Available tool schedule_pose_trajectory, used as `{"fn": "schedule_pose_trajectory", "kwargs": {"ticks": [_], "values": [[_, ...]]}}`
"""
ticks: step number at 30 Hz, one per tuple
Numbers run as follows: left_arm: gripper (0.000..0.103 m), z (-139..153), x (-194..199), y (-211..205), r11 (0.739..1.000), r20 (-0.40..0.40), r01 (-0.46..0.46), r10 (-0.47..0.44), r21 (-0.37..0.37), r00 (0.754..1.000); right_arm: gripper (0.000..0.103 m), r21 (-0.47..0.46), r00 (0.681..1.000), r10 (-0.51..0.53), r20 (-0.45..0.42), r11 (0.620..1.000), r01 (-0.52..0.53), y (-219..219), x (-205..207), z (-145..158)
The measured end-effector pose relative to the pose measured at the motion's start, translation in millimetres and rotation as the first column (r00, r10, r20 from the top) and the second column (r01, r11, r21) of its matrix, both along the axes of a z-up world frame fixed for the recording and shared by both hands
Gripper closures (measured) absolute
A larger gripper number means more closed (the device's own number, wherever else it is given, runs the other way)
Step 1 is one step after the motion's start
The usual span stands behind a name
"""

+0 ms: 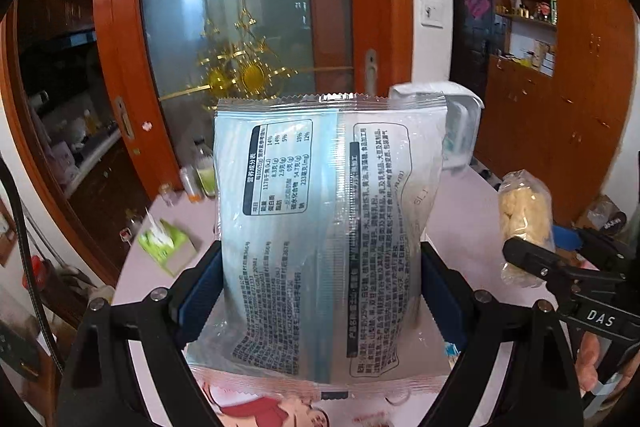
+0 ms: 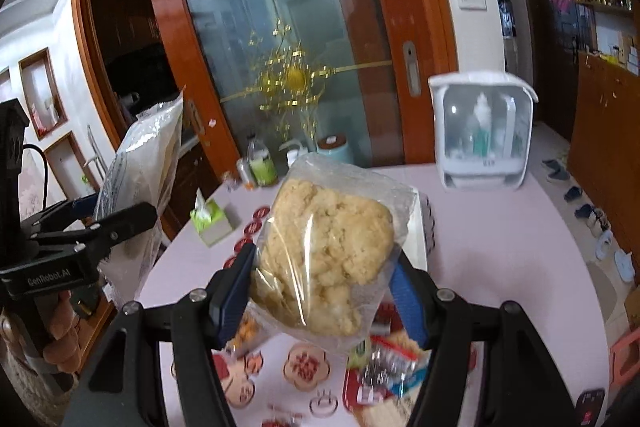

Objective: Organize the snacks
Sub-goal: 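Lift both bags into the white tray and open both tools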

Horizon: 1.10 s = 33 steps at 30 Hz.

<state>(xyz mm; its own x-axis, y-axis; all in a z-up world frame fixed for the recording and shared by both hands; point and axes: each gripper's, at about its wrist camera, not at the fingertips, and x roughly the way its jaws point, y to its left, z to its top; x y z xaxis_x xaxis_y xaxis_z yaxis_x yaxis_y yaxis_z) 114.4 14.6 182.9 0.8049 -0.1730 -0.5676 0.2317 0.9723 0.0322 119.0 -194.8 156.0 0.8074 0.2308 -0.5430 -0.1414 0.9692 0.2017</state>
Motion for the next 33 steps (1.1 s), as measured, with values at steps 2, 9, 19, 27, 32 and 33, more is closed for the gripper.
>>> {"fn": "schedule_pose_trajectory", "kwargs": {"ticks": [2,9,19,27,32,33], "values": [[0.013,8,21,-2,1.0,-0.003,-0.023,0.023,-0.004,1.0,0.038,0.003,1.0,-0.01,0.003,1.0,0.01,-1,15,8],[0.013,-4,99,-14,0.997,-0.043,-0.073,0.072,-0.004,0.996,0.038,0.006,0.996,-0.081,-0.025,0.997,0.081,-7,89,3],[0.013,-98,196,-39,0.994,-0.206,-0.106,0.109,0.023,0.972,0.038,-0.007,0.961,-0.12,-0.25,0.992,0.123,1,199,-79],[0.011,-160,241,-49,0.992,-0.283,-0.114,0.125,0.055,0.951,0.037,-0.085,0.929,-0.157,-0.335,0.987,0.137,9,239,-136],[0.007,-188,254,-41,0.994,-0.365,-0.105,0.093,-0.012,0.926,0.014,-0.053,0.937,-0.152,-0.314,0.988,0.142,6,242,-147],[0.006,-190,253,-39,0.994,-0.369,-0.109,0.096,-0.016,0.925,0.002,-0.041,0.94,-0.155,-0.305,0.988,0.15,4,240,-146]]}}
